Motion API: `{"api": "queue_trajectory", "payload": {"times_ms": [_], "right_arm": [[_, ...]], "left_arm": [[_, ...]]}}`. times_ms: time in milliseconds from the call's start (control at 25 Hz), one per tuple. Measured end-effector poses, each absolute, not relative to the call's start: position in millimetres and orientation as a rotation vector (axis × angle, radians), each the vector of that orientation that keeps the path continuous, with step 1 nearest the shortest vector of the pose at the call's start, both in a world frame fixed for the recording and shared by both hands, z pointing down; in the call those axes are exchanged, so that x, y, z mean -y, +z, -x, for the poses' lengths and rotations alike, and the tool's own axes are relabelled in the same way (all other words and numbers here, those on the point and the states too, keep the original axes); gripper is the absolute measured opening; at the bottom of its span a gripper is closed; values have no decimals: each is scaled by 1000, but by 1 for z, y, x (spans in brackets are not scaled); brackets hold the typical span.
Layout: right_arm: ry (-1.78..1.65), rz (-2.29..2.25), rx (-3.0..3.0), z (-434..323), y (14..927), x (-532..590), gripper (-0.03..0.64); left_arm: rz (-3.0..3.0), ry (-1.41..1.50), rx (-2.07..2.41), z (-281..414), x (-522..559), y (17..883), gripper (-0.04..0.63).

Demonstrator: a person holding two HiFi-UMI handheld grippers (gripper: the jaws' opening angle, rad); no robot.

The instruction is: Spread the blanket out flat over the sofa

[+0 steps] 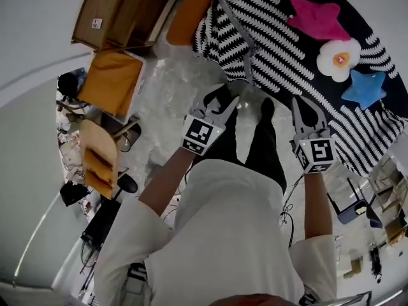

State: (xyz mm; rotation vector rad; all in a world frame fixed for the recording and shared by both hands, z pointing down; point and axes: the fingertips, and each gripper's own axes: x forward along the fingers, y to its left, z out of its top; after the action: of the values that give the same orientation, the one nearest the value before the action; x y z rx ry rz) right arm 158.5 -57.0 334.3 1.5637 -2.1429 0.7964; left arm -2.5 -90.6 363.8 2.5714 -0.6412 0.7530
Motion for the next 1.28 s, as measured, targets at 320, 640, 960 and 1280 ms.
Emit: {"api": "queue_trajectory", "payload": {"times_ms": [320,640,960,1280], "right_arm": [[913,-1623,2071,-165,417,47,5],[971,-1564,2048,-165,518,34,5],[987,-1478,2065,-154,604,27,5],[1018,-1398,2103,-148,677,17,5]], "left_arm": [[-2529,830,521,-27,87,468,167],[-2439,941,494,-44,66,599,172],[-2317,1006,548,-49,50,720,179],[-2207,1074,653,-53,40,821,190]]}}
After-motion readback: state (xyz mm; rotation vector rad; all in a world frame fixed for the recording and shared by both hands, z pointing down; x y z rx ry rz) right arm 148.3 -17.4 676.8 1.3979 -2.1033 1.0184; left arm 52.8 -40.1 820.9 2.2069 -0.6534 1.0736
